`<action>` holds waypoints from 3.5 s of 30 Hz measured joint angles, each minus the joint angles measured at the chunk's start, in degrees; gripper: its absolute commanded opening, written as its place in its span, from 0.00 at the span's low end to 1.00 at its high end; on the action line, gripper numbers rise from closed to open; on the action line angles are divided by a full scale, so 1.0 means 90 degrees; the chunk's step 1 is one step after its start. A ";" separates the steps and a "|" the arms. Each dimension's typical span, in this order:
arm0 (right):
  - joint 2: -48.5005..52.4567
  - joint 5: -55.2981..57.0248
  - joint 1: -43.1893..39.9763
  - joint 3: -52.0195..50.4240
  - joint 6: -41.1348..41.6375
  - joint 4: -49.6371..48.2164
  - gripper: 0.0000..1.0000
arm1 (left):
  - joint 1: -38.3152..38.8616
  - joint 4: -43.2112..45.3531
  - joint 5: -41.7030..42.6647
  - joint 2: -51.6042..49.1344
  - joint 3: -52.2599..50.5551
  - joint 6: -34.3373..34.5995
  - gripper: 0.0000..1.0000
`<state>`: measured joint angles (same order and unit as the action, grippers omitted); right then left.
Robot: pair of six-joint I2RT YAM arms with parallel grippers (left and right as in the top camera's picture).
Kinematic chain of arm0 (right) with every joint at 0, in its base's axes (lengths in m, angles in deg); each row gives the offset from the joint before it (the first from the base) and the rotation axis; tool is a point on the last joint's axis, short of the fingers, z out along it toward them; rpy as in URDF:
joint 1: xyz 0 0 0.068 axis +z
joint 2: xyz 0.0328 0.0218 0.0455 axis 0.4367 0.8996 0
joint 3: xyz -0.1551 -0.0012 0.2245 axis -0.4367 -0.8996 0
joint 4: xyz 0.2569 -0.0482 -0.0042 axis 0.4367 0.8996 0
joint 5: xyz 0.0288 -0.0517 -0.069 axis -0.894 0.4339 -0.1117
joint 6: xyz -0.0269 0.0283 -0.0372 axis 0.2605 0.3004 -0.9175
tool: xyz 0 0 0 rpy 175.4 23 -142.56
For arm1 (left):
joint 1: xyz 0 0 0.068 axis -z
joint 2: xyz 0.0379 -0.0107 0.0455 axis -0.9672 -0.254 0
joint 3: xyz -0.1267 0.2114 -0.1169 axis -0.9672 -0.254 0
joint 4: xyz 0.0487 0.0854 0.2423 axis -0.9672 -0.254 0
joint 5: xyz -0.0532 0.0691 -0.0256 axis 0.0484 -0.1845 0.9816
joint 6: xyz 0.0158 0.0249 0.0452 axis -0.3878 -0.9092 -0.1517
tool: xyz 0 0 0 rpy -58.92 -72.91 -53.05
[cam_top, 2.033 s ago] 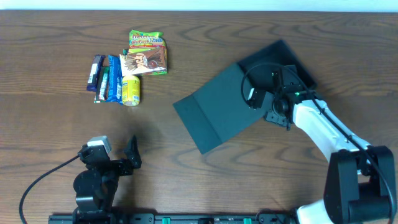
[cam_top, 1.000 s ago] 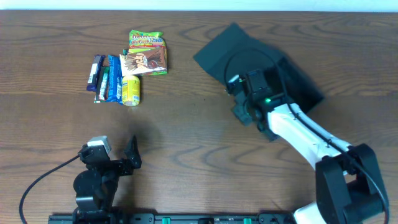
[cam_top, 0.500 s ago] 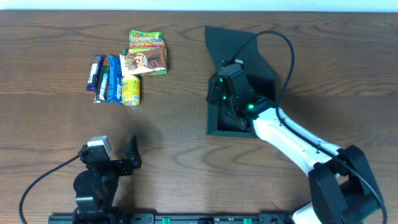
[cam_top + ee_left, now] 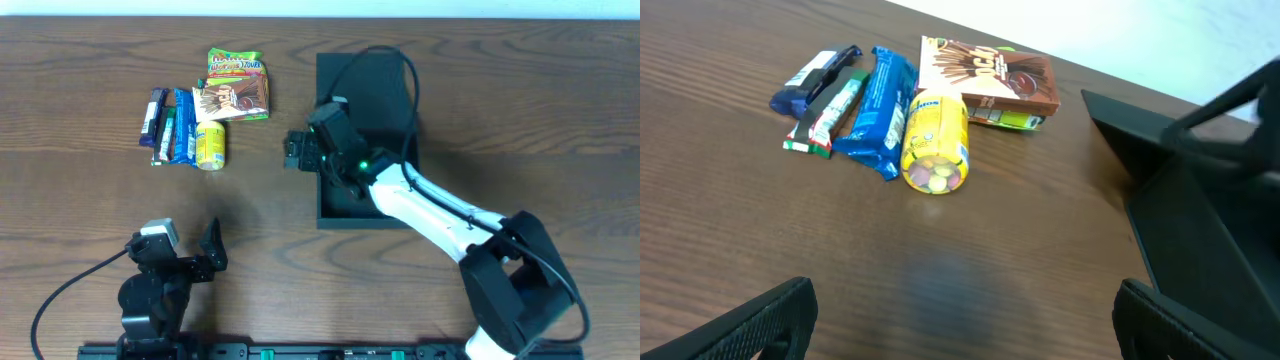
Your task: Pack container
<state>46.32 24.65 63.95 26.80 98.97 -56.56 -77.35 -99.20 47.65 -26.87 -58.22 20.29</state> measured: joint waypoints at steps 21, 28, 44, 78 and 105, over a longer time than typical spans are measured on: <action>-0.1270 0.0882 -0.2555 -0.0172 -0.2171 0.3541 0.90 | 0.0000 0.0000 0.0000 0.0000 0.0000 0.0000 0.95; -0.1110 0.0338 -0.2555 -0.0833 -0.2497 0.2834 0.75 | 0.0000 0.0000 0.0000 0.0000 0.0000 0.0000 0.95; -0.0432 -0.0068 -0.1955 -0.0991 -0.2023 0.1727 0.02 | 0.0000 0.0000 0.0000 0.0000 0.0000 0.0000 0.96; -0.0335 0.0066 -0.1732 -0.0988 -0.2205 0.1494 0.14 | 0.0000 0.0000 0.0000 0.0000 0.0000 0.0000 0.95; -0.0374 -0.0095 -0.1722 -0.0821 -0.1178 0.2550 0.01 | 0.0000 0.0000 0.0000 0.0000 0.0000 0.0000 0.96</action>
<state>42.95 23.80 48.46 19.42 88.37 -33.61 -77.35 -99.20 47.65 -26.87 -58.22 20.29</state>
